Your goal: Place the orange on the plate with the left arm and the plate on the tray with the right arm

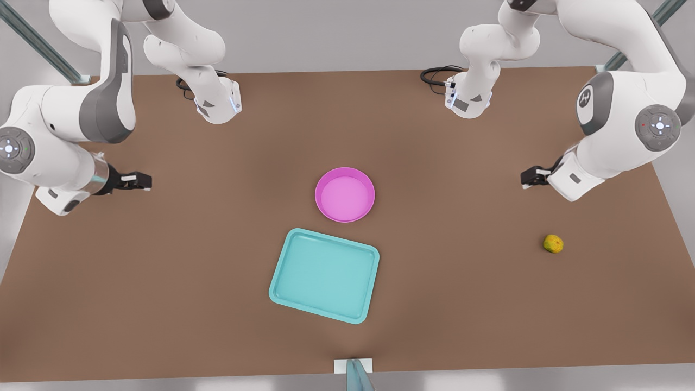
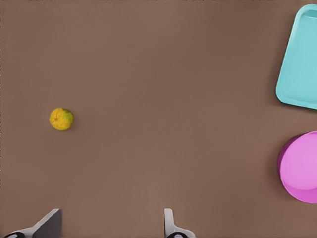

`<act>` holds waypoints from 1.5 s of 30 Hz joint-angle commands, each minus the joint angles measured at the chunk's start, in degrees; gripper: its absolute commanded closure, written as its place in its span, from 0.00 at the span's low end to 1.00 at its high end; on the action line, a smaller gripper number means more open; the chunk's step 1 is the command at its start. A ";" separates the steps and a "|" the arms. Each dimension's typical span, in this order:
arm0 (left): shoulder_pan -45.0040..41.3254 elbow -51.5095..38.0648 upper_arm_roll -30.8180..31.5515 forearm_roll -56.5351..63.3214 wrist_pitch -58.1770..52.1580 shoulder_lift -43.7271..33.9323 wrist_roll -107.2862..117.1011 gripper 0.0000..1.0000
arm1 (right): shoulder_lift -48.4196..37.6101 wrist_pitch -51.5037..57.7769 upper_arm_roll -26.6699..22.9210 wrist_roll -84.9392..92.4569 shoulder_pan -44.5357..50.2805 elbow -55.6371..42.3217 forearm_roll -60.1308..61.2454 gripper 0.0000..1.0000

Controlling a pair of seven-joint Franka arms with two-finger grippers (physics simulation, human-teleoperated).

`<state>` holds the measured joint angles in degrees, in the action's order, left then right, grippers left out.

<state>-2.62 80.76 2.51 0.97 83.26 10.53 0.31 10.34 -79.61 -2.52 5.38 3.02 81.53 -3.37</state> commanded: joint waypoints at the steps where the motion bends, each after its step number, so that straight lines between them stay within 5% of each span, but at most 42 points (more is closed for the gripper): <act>1: -0.02 0.01 -0.14 0.61 1.37 0.63 1.71 0.00 | -0.06 -5.47 -0.03 2.97 0.06 -0.06 -0.15 0.00; 3: 1.13 -0.25 -2.59 0.61 1.64 7.04 2.24 0.00 | 0.12 -5.47 -0.03 2.97 0.06 0.03 -0.15 0.00; 7: 5.60 1.68 -7.87 -0.53 25.89 23.83 -5.40 0.00 | 0.47 -5.56 -0.03 2.97 0.06 0.03 0.20 0.00; 12: 10.88 5.28 -7.96 -2.11 38.64 28.84 -13.76 0.00 | 0.82 -5.56 -0.03 2.97 0.06 -0.06 0.64 0.00; 43: 12.99 6.95 -9.54 -2.20 37.41 35.79 -16.57 0.00 | 2.66 -5.64 -0.03 2.97 -0.29 -0.41 1.61 0.00; 45: 12.99 6.86 -9.63 -2.11 37.50 35.70 -16.66 0.23 | 2.66 -5.64 -0.03 3.05 -0.29 -0.41 1.61 0.00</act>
<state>10.37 87.67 -7.10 -1.24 120.50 46.32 -14.20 13.07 -85.27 -2.54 8.10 2.71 81.15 -1.85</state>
